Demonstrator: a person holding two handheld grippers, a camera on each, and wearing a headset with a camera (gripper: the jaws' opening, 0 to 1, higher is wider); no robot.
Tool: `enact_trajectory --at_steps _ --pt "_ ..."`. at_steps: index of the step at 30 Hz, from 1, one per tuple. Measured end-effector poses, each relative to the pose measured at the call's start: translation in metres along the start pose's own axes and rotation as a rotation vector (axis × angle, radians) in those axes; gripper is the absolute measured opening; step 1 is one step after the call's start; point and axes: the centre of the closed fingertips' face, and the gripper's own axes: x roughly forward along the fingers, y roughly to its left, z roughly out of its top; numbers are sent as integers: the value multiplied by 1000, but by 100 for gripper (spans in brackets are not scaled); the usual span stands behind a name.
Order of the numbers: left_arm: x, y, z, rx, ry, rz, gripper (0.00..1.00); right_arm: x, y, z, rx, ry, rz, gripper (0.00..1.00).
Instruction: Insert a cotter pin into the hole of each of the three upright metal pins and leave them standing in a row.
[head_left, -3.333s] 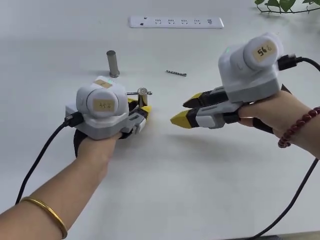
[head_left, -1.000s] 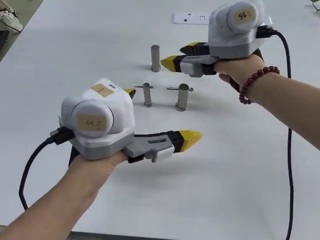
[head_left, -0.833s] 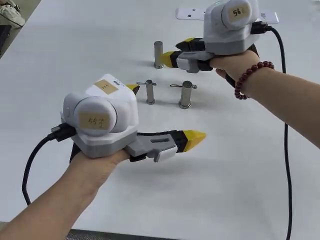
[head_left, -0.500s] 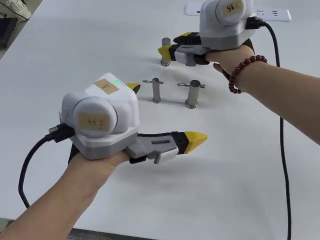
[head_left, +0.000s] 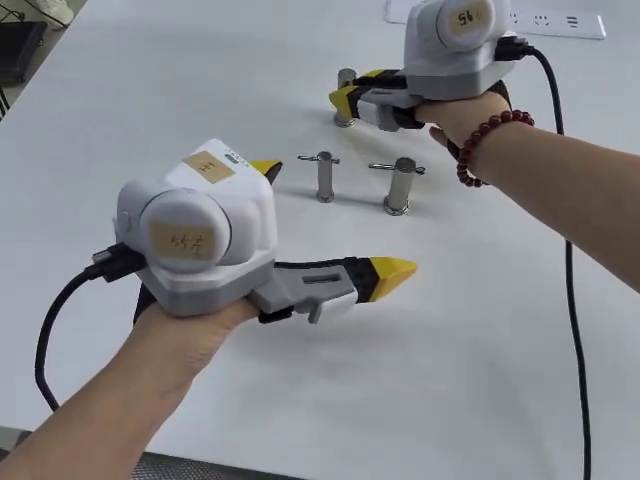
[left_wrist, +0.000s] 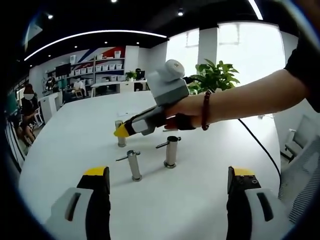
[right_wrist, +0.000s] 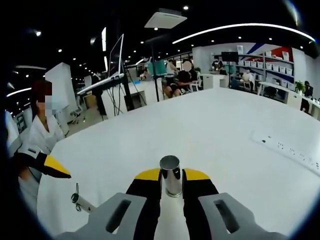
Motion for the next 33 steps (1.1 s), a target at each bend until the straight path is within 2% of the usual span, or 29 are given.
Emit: enact_trajectory --at_steps 3,6,9,13,22,27,33 --pt "0 4 -5 -12 19 3 99 -1 0 0 -8 2 -1 10" --pt "-1 6 -3 -3 8 8 99 -1 0 -1 -7 3 4 10" --pt "-2 9 0 -17 -6 21 99 -1 -1 -1 36 -10 14 10" --pt "-3 9 2 -5 -11 21 99 -1 0 -1 -17 1 15 9" --pt "-4 9 3 -2 -13 22 99 -4 -1 -2 -28 7 15 8" --pt "-5 10 5 -3 -18 22 99 -12 -3 -6 -63 24 -9 8" --pt "-6 9 8 -1 -22 23 99 -28 -12 -8 -57 17 -46 8"
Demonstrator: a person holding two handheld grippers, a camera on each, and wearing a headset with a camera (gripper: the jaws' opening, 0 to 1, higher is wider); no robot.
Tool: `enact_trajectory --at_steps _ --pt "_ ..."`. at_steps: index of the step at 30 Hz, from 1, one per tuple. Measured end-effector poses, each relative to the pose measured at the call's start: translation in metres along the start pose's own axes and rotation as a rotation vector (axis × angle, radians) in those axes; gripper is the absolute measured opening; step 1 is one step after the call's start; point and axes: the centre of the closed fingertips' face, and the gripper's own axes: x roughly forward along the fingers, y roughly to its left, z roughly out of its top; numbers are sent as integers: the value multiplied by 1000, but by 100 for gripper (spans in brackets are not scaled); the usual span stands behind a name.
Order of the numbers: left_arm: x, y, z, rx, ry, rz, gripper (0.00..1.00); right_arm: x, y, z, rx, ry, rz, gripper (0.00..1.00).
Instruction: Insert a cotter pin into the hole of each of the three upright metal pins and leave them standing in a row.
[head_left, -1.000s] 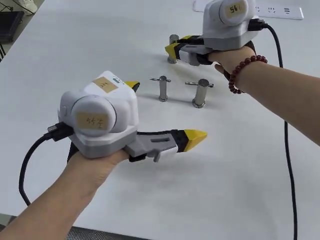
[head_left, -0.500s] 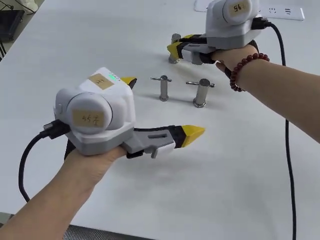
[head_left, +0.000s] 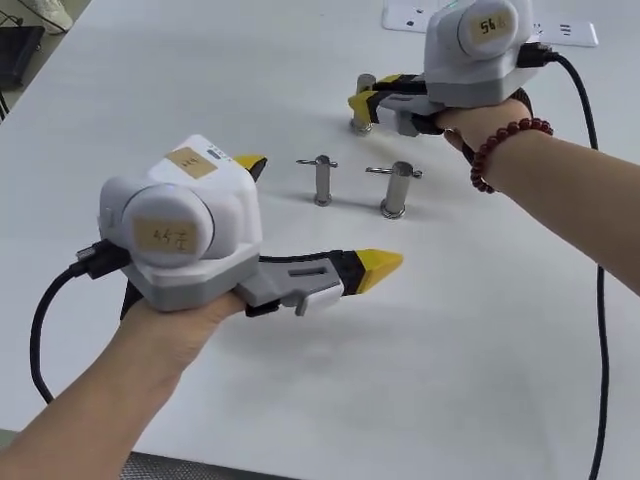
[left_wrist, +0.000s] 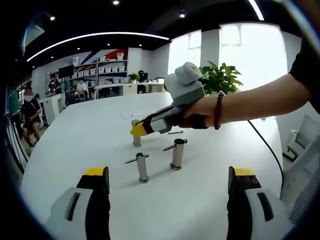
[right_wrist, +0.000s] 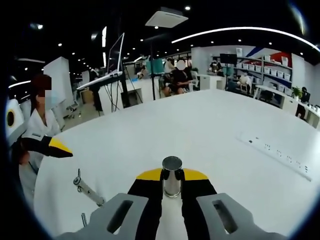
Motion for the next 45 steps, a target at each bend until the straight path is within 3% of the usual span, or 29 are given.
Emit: enact_trajectory --at_steps 5,9,20,26,28,36,45 --pt "-1 -4 2 -2 4 -7 99 -15 -5 -6 -9 11 -33 8" --pt "-3 -9 2 2 12 -15 99 -29 -18 -15 2 20 -64 8" --pt "-16 -20 4 7 11 -35 99 -72 -27 -33 23 34 -136 8" --pt "-24 -25 5 -2 1 -42 99 -93 -16 -42 43 37 -156 8" --pt "-26 -25 6 -3 -3 -42 99 -97 -20 -43 46 39 -162 8" --pt "-33 -28 6 4 -3 -39 99 -120 6 -53 42 59 -168 8" --pt "-34 -29 8 7 -7 -42 99 -135 27 -63 61 66 -170 8"
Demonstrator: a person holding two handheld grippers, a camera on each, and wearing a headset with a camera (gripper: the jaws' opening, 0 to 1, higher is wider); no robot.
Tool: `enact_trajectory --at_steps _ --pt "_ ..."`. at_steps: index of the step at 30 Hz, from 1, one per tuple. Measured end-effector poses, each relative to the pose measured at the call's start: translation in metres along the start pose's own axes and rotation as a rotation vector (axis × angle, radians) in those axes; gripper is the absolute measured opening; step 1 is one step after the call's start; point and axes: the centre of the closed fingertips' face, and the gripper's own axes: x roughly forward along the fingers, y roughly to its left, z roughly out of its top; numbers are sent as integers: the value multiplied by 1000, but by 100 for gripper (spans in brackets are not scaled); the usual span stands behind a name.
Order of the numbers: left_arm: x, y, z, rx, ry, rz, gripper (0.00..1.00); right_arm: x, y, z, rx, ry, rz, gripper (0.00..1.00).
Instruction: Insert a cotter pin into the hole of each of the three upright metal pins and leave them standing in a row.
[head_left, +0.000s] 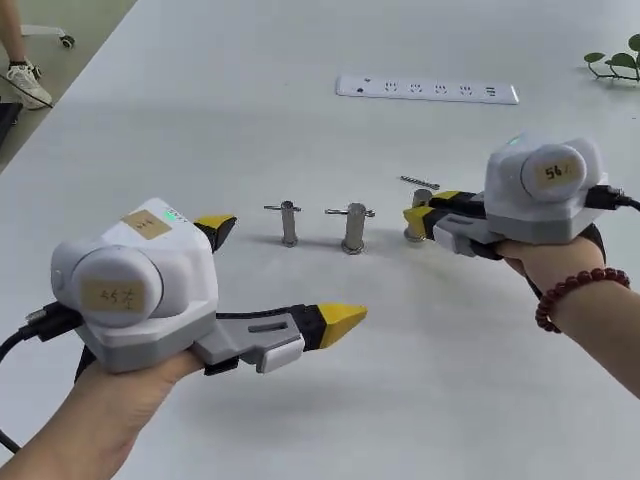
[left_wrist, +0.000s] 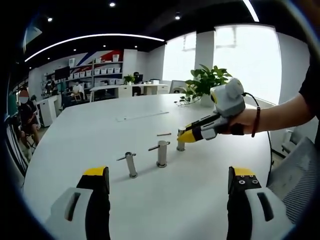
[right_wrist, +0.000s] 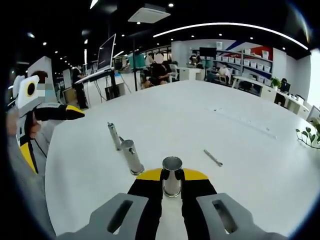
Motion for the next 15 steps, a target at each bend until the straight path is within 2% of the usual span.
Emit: enact_trajectory --at_steps 15 --pt "-1 -4 0 10 6 -10 99 -10 31 -13 4 1 22 8"
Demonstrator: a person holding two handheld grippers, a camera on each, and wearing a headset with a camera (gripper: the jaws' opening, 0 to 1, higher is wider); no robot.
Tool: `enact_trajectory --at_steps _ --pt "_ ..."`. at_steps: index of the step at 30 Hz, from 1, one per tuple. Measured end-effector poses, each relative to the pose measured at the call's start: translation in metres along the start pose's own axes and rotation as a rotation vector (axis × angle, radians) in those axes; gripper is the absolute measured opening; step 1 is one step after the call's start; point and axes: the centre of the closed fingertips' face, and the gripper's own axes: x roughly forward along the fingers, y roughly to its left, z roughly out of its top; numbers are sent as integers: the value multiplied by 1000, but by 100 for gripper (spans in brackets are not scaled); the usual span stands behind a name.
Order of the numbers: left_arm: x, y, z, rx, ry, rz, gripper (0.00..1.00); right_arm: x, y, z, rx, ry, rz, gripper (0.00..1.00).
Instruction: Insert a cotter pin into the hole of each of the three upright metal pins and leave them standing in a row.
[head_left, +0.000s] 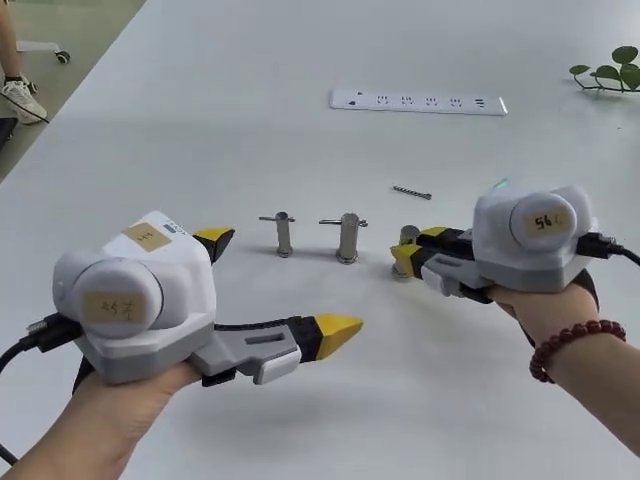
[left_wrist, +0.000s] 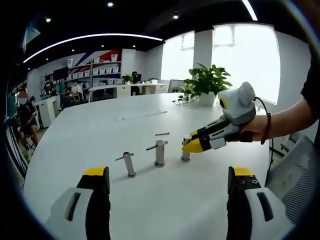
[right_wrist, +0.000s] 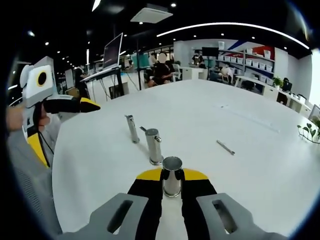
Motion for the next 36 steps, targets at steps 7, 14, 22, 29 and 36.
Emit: enact_trajectory --at_steps 7,14,22,29,36 --pt "0 -2 0 3 1 -8 98 0 11 -2 -4 -8 11 8" --pt "-1 -2 -1 2 7 -9 98 2 21 -7 -35 -14 34 8" --pt "-1 -4 -1 14 15 -13 97 4 23 -8 -44 -23 45 8" --pt "-2 -4 -5 18 29 -8 95 3 24 -8 -34 -43 46 9" --pt "-3 -5 -6 17 38 -6 96 3 25 -15 -24 -29 61 9"
